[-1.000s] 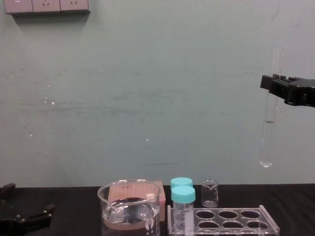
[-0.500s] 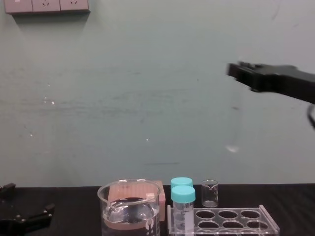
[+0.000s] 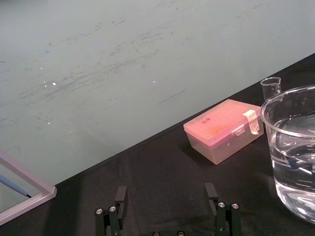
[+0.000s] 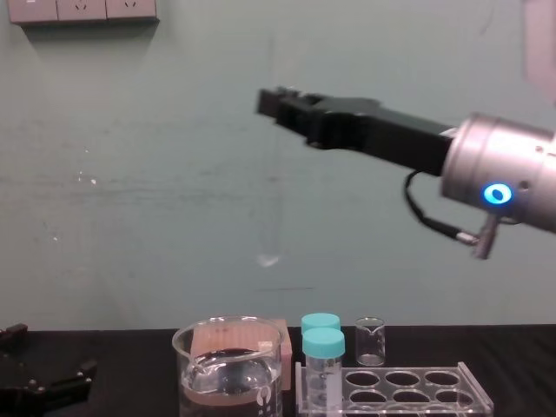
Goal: Hold the test tube with one hand and immerse one end into the beaker, then return it to the test tube rack.
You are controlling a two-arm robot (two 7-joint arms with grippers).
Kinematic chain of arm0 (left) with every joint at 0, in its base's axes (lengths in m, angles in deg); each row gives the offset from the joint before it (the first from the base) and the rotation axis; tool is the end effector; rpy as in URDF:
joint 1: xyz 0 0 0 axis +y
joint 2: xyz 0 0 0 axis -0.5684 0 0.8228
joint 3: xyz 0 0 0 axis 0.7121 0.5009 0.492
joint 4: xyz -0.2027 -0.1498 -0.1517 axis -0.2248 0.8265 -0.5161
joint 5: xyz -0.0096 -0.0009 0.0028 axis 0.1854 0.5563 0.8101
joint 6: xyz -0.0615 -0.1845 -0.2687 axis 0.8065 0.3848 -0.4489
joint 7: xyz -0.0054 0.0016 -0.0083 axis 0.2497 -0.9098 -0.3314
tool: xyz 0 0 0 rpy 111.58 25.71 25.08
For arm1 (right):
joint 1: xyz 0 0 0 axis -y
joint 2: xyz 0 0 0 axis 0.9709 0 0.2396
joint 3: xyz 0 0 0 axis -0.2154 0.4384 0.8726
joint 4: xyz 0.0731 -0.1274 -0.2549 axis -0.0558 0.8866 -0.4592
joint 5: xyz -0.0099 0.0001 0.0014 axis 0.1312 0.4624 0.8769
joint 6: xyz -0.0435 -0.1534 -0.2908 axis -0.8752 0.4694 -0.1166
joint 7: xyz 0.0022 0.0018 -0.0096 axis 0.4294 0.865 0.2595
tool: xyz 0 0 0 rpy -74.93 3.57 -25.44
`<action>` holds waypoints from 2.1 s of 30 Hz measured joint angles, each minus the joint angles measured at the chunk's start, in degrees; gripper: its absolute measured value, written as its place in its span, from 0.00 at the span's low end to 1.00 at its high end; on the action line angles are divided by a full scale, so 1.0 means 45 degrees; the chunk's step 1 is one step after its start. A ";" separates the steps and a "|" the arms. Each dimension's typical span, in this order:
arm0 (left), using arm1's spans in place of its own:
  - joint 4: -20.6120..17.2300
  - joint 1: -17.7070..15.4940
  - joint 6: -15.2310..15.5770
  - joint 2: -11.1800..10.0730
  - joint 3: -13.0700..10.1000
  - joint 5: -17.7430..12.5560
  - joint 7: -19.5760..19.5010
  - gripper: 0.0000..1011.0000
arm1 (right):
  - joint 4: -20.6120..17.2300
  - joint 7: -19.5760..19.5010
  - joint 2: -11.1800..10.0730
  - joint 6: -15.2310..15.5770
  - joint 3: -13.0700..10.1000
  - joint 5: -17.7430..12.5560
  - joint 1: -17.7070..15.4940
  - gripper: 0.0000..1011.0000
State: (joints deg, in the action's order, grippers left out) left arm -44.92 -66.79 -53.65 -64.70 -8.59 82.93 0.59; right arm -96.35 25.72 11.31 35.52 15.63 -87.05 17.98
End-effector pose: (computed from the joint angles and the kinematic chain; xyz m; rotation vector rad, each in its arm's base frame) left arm 0.3804 0.0789 -0.3100 0.3043 -0.2850 1.2480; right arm 0.4765 0.0416 -0.1833 0.2360 -0.2231 -0.5785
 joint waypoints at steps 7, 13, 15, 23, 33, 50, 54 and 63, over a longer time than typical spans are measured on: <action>0.0000 0.0000 0.0000 0.0000 -0.0001 0.0000 0.0000 0.99 | 0.0690 0.0808 0.0404 0.0000 0.0838 -0.0335 0.0387 0.22; 0.0000 0.0000 0.0000 0.0000 -0.0001 0.0000 0.0000 0.99 | 0.1588 0.0923 0.0523 -0.0035 0.1338 -0.0297 0.0603 0.22; 0.0000 0.0000 0.0000 0.0000 -0.0001 0.0000 0.0000 0.99 | 0.1811 0.0920 0.0548 -0.0046 0.1430 -0.0273 0.0666 0.22; 0.0000 0.0000 0.0001 0.0000 -0.0001 0.0000 0.0000 0.99 | 0.2718 0.0959 0.0723 -0.0129 0.1725 -0.0218 0.0911 0.22; 0.0000 0.0000 0.0000 0.0000 -0.0001 0.0000 0.0000 0.99 | 0.3550 0.1023 0.0941 -0.0291 0.1929 -0.0042 0.1052 0.22; 0.0000 0.0000 0.0000 0.0000 0.0000 0.0000 0.0000 0.99 | 0.4316 0.1033 0.1177 -0.0439 0.1888 0.0245 0.1195 0.22; 0.0000 0.0000 0.0000 0.0000 -0.0001 0.0001 0.0000 0.99 | 0.4351 0.1028 0.1180 -0.0415 0.1855 0.0282 0.1189 0.22; 0.0000 0.0000 0.0001 0.0000 -0.0001 0.0000 0.0000 0.99 | 0.4333 0.1022 0.1138 -0.0347 0.1784 0.0338 0.1116 0.22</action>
State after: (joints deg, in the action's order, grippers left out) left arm -44.92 -66.79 -53.64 -64.70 -8.60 82.93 0.59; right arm -76.85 30.32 16.43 33.95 23.66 -85.54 23.00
